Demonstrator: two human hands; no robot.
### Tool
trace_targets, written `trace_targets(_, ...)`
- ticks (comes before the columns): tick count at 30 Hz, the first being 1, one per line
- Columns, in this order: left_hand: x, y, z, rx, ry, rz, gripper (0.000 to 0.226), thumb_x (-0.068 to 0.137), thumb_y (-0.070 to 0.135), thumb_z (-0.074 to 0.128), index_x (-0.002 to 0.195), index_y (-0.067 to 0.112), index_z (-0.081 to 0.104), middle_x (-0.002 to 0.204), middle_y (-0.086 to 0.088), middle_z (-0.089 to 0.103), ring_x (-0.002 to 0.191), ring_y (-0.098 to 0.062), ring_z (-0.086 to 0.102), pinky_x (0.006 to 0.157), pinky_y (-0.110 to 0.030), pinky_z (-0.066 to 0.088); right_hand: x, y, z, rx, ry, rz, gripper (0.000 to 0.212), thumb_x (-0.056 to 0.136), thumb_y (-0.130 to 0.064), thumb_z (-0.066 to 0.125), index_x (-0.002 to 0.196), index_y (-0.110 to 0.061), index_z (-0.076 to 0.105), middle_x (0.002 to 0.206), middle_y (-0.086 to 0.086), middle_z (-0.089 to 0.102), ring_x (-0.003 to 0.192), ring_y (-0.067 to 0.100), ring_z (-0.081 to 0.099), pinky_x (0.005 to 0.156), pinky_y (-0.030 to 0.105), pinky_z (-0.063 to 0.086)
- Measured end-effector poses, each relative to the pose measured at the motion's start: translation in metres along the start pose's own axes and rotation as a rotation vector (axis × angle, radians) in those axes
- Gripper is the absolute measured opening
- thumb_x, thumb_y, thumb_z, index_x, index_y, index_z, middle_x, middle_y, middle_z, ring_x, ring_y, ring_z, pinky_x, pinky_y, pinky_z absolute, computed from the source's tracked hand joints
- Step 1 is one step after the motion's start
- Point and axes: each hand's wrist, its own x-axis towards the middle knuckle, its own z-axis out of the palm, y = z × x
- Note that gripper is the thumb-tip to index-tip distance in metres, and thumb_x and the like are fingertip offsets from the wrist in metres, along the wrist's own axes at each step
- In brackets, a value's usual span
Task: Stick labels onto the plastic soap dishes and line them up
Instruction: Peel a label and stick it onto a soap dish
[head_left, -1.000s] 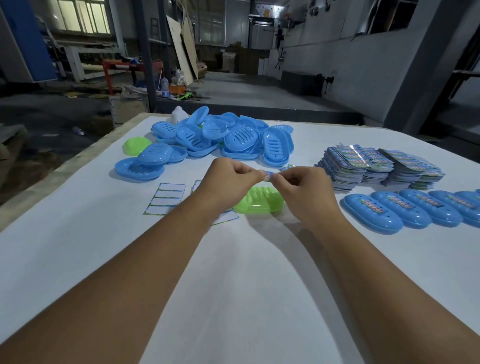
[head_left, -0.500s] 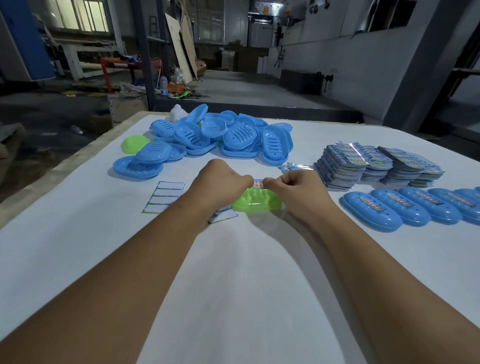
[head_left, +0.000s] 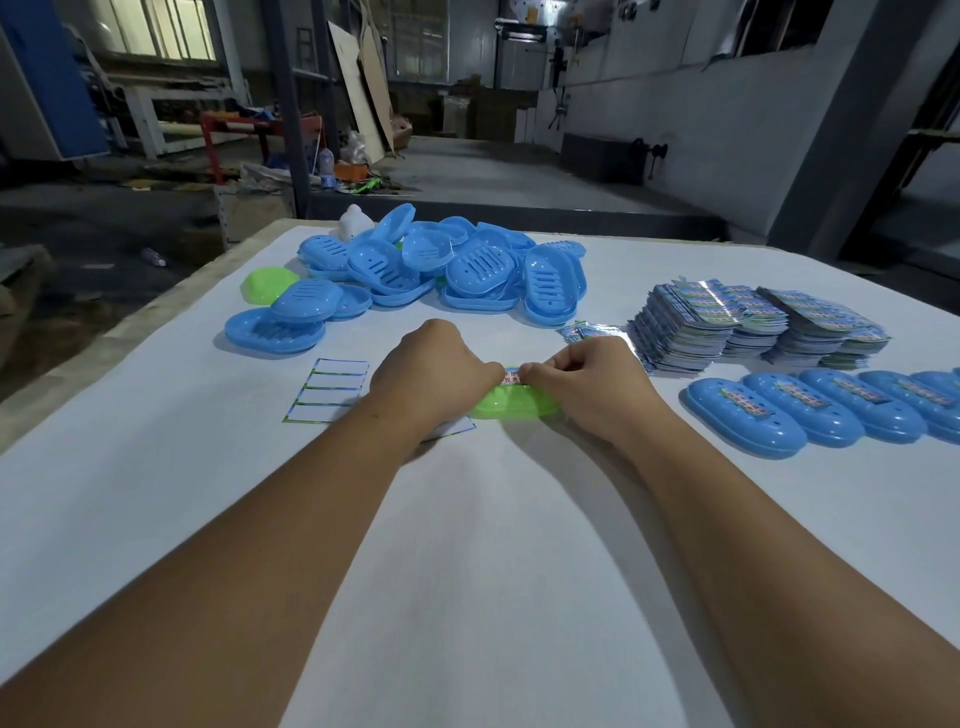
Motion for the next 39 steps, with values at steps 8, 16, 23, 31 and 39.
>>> trace_targets(8,0.002,0.004,0.003,0.208,0.037,0.022,0.034,0.08,0.047,0.064,0.094,0.017,0.071,0.086,-0.004,0.07,0.083,-0.024,0.063,0.064,-0.031,0.045,-0.001,-0.007,0.002,-0.099,0.028,0.031,0.028,0.075,-0.04,0.08,0.059,-0.02,0.068,0.048,-0.014,0.06,0.049,0.001,0.054,0.056,0.027,0.044)
trace_targets(16,0.004,0.015,0.009,0.585,0.174,0.148,0.033,0.088,0.055,0.054,0.087,0.022,0.058,0.078,-0.001,0.054,0.075,-0.025,0.054,0.063,-0.032,0.04,-0.008,-0.026,0.004,-0.527,0.169,-0.043,0.029,0.079,-0.05,0.07,0.069,-0.023,0.068,0.068,-0.005,0.061,0.069,0.021,0.06,0.053,0.027,0.037)
trace_targets(23,-0.002,0.021,0.009,0.758,0.226,0.238,0.031,0.095,0.051,0.051,0.087,0.022,0.049,0.068,-0.001,0.039,0.069,-0.021,0.048,0.052,-0.031,0.031,-0.008,-0.032,0.001,-0.753,0.148,-0.04,0.046,0.085,-0.063,0.059,0.106,-0.023,0.067,0.1,0.002,0.062,0.091,0.028,0.061,0.068,0.033,0.038)
trace_targets(31,0.002,0.012,0.007,0.645,0.217,0.147,0.031,0.102,0.042,0.04,0.112,0.018,0.056,0.084,-0.004,0.047,0.078,-0.026,0.051,0.063,-0.036,0.039,-0.013,-0.027,0.005,-0.425,-0.038,-0.324,0.042,0.098,-0.027,0.055,0.14,-0.025,0.056,0.145,-0.002,0.053,0.133,0.023,0.048,0.109,0.041,0.039)
trace_targets(39,0.009,0.002,0.006,0.525,0.247,0.085,0.027,0.103,0.038,0.036,0.12,0.021,0.05,0.096,-0.005,0.064,0.079,-0.026,0.053,0.064,-0.037,0.038,-0.023,-0.014,0.001,-0.685,-0.161,-0.241,0.051,0.102,-0.046,0.04,0.151,-0.037,0.037,0.147,0.003,0.049,0.135,0.036,0.039,0.106,0.05,0.035)
